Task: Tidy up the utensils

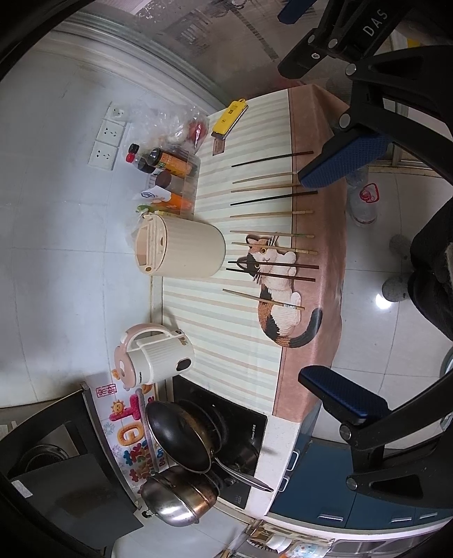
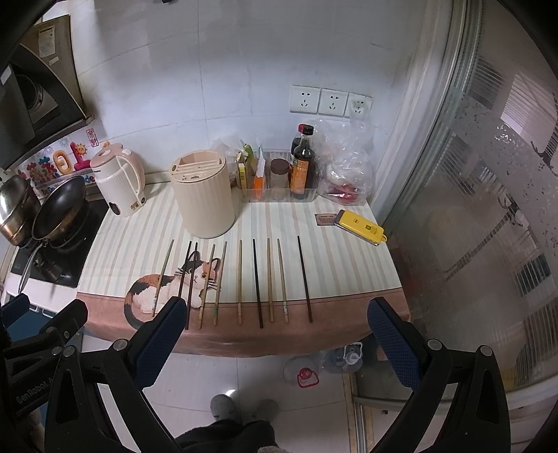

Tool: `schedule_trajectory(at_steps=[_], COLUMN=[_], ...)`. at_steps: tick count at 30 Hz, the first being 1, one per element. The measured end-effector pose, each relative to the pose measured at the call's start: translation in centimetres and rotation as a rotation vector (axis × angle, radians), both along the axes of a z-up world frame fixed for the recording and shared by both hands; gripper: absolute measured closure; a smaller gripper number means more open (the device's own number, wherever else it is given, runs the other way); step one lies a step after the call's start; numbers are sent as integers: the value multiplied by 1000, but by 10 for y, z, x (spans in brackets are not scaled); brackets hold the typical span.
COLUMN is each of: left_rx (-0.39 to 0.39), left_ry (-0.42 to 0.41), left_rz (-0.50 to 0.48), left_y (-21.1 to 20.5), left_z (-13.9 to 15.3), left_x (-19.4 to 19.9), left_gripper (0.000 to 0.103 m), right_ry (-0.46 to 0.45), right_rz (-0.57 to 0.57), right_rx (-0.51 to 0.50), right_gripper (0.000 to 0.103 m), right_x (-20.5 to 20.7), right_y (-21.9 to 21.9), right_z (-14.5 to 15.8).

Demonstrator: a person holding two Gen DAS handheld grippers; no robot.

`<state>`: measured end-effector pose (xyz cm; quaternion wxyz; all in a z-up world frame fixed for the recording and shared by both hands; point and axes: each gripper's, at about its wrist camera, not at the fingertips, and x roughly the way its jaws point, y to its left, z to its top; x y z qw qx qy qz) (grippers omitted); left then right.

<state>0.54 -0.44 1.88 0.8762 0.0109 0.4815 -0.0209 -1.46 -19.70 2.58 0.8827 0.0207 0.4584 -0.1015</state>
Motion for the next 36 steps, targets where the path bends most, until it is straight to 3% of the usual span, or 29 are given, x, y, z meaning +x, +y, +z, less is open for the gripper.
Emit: schedule_trajectory(at_steps=[21, 24, 30, 36], left_rx=[-5, 27, 119, 202], left_ry=[-19, -65, -124, -4], left_rz=[24, 55, 114, 148], left_y=[-3, -6, -4, 14], left_z=[0, -4, -36, -105], left_x=[-10, -3, 38, 104], left_gripper=[0, 0, 0, 0], right_ry=[-8, -8, -27, 84], right_rz=[9, 0, -1, -15], right_rx=[13, 21, 48, 119], right_gripper=[0, 0, 0, 5], right_x=[-4, 0, 31, 79], right_y=[-9, -18, -42, -51], right_z=[3, -1, -36, -107])
